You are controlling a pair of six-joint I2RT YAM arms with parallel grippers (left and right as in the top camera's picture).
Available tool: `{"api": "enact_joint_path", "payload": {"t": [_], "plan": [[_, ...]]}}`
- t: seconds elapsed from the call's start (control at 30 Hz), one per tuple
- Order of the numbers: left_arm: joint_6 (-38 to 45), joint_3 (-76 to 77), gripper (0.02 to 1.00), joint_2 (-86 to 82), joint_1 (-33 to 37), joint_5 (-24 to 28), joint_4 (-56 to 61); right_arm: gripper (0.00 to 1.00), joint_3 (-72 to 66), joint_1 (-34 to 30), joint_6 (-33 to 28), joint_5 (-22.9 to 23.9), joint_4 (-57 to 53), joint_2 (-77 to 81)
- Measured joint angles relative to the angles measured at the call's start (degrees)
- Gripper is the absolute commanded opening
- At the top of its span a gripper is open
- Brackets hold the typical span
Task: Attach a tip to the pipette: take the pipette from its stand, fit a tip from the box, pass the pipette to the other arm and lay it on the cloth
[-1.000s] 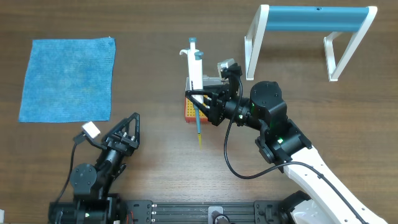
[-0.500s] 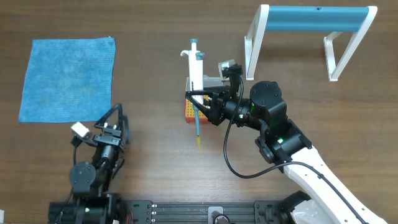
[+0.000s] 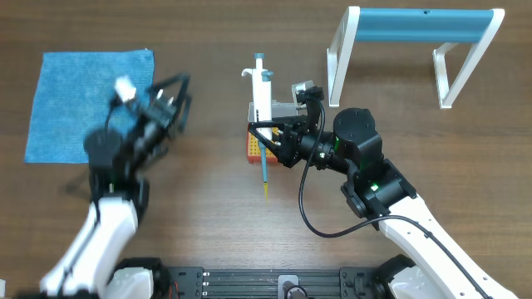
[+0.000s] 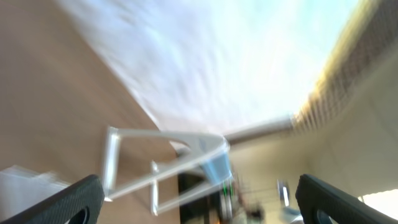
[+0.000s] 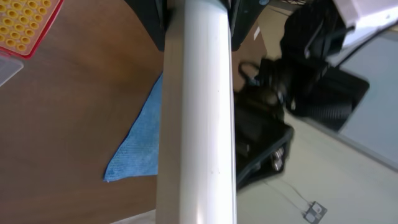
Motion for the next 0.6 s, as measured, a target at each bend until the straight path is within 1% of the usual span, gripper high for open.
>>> {"api": "enact_joint_path", "payload": {"t": [0.1,0.13,0.17,0.23,0.33,0.4,0.5,0.6], "plan": [[2.5,8.7,0.996,9.6,-0.1,13.3,5.0,0.080,0.0,0.0,0.0,0.0,-1.2,0.0],[3.3,11.5,0.978,13.1,-0.1,19.8,7.6,0.080,0.0,0.0,0.0,0.0,-1.5,0.0],[3.8,13.7,0.980,15.9,-0.1,25.6,9.6,0.080,0.0,0.0,0.0,0.0,-1.6,0.0],[4.1,15.0,0.978,17.4,-0.1,31.1,10.8,0.084,0.0,0.0,0.0,0.0,-1.6,0.0],[4.4,15.5,0.996,17.9,-0.4,38.3,11.5,0.080,0.0,0.0,0.0,0.0,-1.5,0.0],[4.3,15.6,0.998,17.9,-0.9,41.8,11.7,0.080,0.0,0.0,0.0,0.0,-1.5,0.0],[4.4,15.6,0.996,18.0,-3.8,45.3,12.3,0.080,0.0,0.0,0.0,0.0,-1.5,0.0],[4.6,15.6,0.996,18.0,-8.3,46.7,15.8,0.080,0.0,0.0,0.5,0.0,-1.5,0.0]]}}
